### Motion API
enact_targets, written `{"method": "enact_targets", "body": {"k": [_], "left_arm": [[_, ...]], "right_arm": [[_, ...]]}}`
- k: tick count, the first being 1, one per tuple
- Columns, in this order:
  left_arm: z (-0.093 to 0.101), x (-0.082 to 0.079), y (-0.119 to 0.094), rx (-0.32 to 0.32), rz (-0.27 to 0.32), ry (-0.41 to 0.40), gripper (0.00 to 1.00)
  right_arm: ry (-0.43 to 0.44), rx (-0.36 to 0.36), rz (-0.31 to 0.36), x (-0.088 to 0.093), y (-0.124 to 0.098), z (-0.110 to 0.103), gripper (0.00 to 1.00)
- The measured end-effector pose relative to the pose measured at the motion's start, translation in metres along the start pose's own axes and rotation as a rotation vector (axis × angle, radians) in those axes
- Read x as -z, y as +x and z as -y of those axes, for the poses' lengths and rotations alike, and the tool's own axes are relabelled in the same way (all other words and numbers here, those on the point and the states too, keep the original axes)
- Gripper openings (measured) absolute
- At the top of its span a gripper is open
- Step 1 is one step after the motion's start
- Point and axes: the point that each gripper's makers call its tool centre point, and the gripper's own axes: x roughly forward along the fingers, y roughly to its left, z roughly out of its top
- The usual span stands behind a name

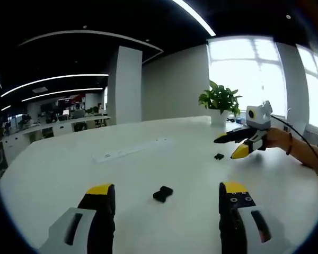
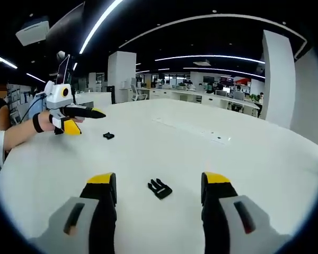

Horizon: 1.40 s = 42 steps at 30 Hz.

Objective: Snap the two parts of the plastic buckle together until the buckle closes and remains connected.

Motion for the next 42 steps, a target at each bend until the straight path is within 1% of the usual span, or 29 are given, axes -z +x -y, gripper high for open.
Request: {"method": "enact_targets", "body": {"k": [3,7,17,21,24,32,37,42], "left_arm": [[-0.0001,0.0022,0.0002,-0.006,-0.012,0.017,0.81],[0.0012,0.0031,0.0008,0.002,-0.012,0.007,0.81],[-0.0005,0.0078,0.0001,-0.009,-0.028,0.019,0.81],[0.0006,0.0077,0.0009,-0.004,-0.027,0.023,0.81],[-0.0017,0.0078,0.001,-0.018,-0.025,0.036,0.81],[-0.0016,0.009,0.0016,-0.016,-0.028,0.038,0.8],[-0.0021,0.0093,0.0039,-0.015,-0.027,0.049,0.79],[-0.0045,0.0092,0.0068,-0.029,-0.026,0.07,0.79]], "right_arm": [[0.001,-0.002,-0.001,0.0008,0.0002,0.0003,0.64],[0.0,-0.005,-0.011,0.0029,0.0012,0.0008,0.64],[-0.001,-0.006,-0.022,0.0071,0.0021,0.0014,0.63],[-0.002,-0.006,-0.024,0.0081,0.0021,0.002,0.62],[0.0,-0.007,-0.023,0.0086,0.0024,0.002,0.62],[-0.006,-0.009,-0.029,0.0092,0.0025,0.0012,0.62],[-0.002,-0.014,-0.01,0.0047,0.0033,-0.0004,0.61],[-0.01,-0.014,-0.017,0.0061,0.0049,-0.003,0.61]]}}
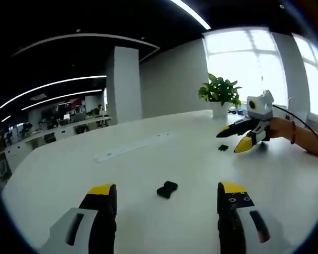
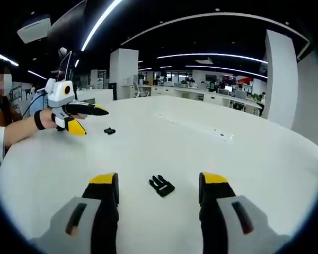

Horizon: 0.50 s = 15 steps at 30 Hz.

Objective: Snap the two parts of the plastic buckle together until the buckle closes and remains connected.

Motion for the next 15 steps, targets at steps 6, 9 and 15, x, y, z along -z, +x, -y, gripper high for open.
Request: {"method": "enact_targets", "body": {"k": [6,9,15], "left_arm": [[-0.0028,-0.0007,0.0024,-0.007,0.001,0.004,0.79],[-0.0034,-0.0005,0.0038,-0.007,0.001,0.011,0.79],[-0.0049,0.0002,0.0083,-0.003,-0.006,0.016,0.79]], "right_arm": [[-0.004,0.004,0.008,0.0002,0.0003,0.002,0.59],[-0.004,0.006,-0.004,0.0021,0.001,0.0023,0.59],[-0.003,0.003,-0.002,0.0017,0.0028,0.0034,0.59]]}}
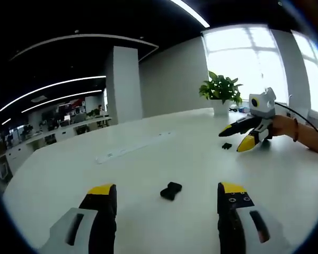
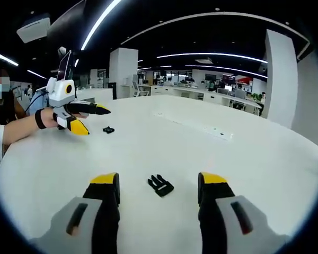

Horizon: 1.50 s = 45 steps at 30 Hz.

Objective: Snap the two parts of the plastic buckle together until the buckle closes and remains connected.

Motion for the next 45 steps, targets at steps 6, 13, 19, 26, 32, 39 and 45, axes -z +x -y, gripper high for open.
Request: {"method": "enact_targets", "body": {"k": [6,13,19,26,32,39,45], "left_arm": [[-0.002,0.001,0.003,-0.003,-0.009,0.003,0.78],[-0.001,0.001,0.006,0.002,-0.008,0.007,0.78],[0.003,0.002,0.009,0.021,-0.008,0.029,0.77],[0.006,0.001,0.009,0.034,-0.007,0.029,0.76],[0.009,0.004,0.01,0.05,-0.025,0.027,0.64],[0.011,0.009,0.012,0.051,-0.053,0.034,0.64],[0.01,0.009,0.011,0.051,-0.052,0.012,0.62]], "right_arm": [[-0.001,0.002,0.002,0.0,0.001,0.001,0.59],[-0.007,0.0,0.003,-0.001,0.003,0.002,0.59],[-0.007,0.002,0.003,-0.001,0.003,0.002,0.59],[-0.012,-0.006,0.002,-0.001,0.003,0.0,0.56],[-0.013,-0.014,0.002,0.0,0.003,-0.002,0.53],[-0.013,-0.02,-0.004,0.002,0.003,-0.004,0.5],[-0.013,-0.021,0.005,0.0,0.003,-0.004,0.48]]}}
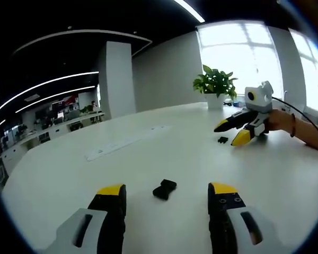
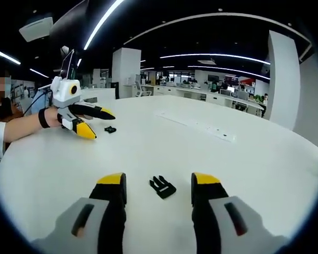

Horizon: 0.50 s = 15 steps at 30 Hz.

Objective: Snap the two parts of the plastic buckle together until the buckle closes and remains connected.

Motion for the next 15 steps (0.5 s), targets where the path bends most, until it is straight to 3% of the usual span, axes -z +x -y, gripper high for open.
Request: {"method": "enact_targets", "body": {"k": [7,15], "left_arm": [[0.0018,0.0033,0.0018,0.019,-0.021,-0.038,0.59],[0.0029,0.0043,0.0025,0.019,-0.027,-0.017,0.58]], "right_arm": [[0.005,-0.016,-0.014,0.0026,0.0006,-0.0026,0.39],[0.007,-0.023,-0.012,0.0023,0.001,-0.0054,0.39]]}}
